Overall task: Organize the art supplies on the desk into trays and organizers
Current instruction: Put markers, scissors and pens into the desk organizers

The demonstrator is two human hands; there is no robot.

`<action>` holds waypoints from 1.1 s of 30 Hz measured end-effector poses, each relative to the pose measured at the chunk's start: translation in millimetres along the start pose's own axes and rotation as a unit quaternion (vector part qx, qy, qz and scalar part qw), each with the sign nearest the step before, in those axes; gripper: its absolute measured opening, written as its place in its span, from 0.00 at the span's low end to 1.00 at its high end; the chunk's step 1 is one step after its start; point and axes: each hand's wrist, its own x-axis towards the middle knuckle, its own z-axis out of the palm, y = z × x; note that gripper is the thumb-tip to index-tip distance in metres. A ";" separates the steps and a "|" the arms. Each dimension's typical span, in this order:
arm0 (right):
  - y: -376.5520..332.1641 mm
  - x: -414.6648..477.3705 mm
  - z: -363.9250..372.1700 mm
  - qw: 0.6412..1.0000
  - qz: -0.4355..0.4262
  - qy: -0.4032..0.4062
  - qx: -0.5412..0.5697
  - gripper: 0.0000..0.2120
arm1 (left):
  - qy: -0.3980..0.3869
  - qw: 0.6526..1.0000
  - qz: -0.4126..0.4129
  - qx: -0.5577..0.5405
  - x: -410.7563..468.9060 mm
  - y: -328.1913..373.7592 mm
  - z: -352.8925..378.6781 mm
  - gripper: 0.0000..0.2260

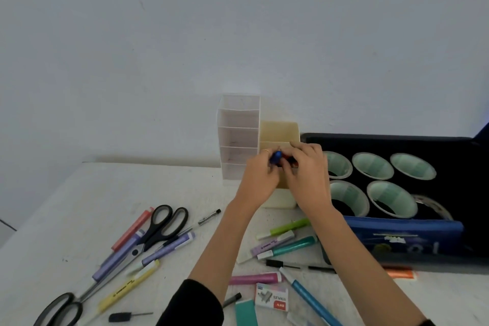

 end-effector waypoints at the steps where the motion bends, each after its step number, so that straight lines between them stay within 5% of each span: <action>1: -0.4 -0.3 0.8 1.000 -0.005 0.001 0.002 0.12 | -0.024 1.000 -0.002 0.001 -2.9 3.1 -1.2 0.19; 5: -9.4 -2.3 -6.9 1.000 -0.006 0.030 0.000 0.18 | -0.008 1.000 -0.020 0.006 -24.7 8.1 -11.9 0.27; 12: -79.4 -17.6 -8.0 0.985 -0.051 0.106 0.125 0.14 | 0.153 0.987 -0.025 0.037 -85.8 -9.5 -75.0 0.18; 20: -156.8 -55.1 59.8 0.960 -0.083 -0.118 0.240 0.14 | 0.270 0.940 -0.164 0.126 -160.7 -51.9 -157.0 0.11; 25: -167.7 -68.7 93.2 0.959 -0.024 -0.254 0.127 0.11 | 0.256 0.888 -0.278 0.263 -209.2 -77.3 -190.2 0.14; 30: -174.2 -77.8 111.6 0.935 0.012 -0.355 -0.005 0.26 | 0.166 0.840 -0.421 0.299 -241.6 -92.7 -202.5 0.28; 33: -172.8 -80.7 116.8 0.932 0.023 -0.362 0.002 0.30 | 0.172 0.837 -0.441 0.275 -248.1 -99.7 -200.9 0.26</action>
